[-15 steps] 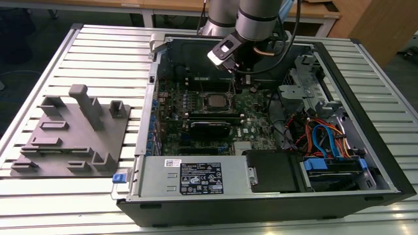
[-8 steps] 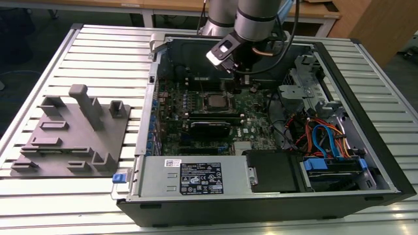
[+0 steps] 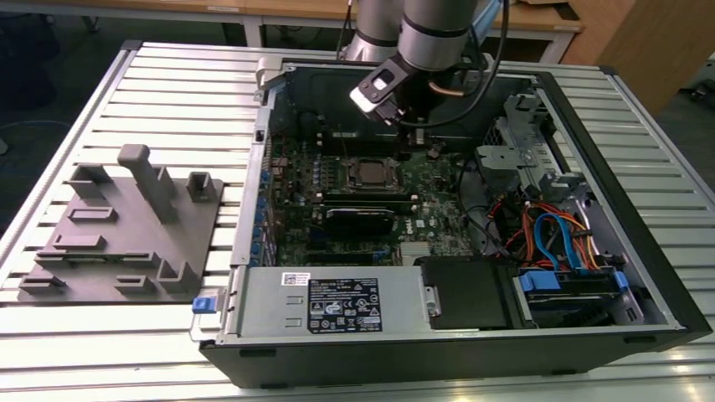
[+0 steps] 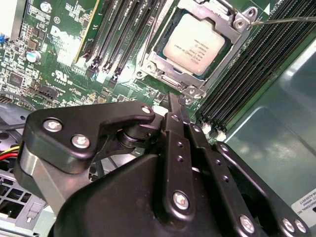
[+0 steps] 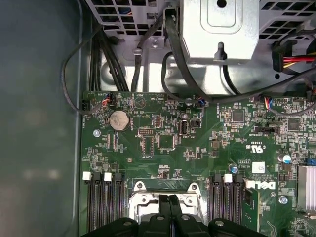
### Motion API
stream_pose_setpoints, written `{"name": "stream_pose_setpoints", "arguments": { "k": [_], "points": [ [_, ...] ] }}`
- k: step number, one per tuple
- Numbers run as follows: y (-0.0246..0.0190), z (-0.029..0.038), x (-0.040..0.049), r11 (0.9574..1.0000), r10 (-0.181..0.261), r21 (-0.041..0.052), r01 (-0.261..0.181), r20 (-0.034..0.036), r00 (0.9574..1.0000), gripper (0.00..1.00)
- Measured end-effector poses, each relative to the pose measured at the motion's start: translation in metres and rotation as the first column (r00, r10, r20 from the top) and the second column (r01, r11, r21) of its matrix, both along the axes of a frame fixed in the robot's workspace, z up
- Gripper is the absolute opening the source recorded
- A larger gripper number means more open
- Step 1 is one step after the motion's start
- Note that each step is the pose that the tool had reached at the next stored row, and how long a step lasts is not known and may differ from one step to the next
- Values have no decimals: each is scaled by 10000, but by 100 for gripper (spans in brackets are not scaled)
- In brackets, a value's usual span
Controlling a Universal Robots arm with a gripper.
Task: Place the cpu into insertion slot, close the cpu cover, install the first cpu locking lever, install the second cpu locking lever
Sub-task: 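Close the cpu cover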
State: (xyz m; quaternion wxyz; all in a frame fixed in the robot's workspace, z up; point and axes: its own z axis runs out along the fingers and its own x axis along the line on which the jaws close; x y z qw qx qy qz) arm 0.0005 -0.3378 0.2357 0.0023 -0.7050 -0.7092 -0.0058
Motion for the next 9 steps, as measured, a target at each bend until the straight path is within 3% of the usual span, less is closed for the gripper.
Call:
{"name": "stream_pose_setpoints", "arguments": {
  "k": [9],
  "points": [
    [0,-36,-84,10000,0,2,0,0,10000,10]
  ]
}}
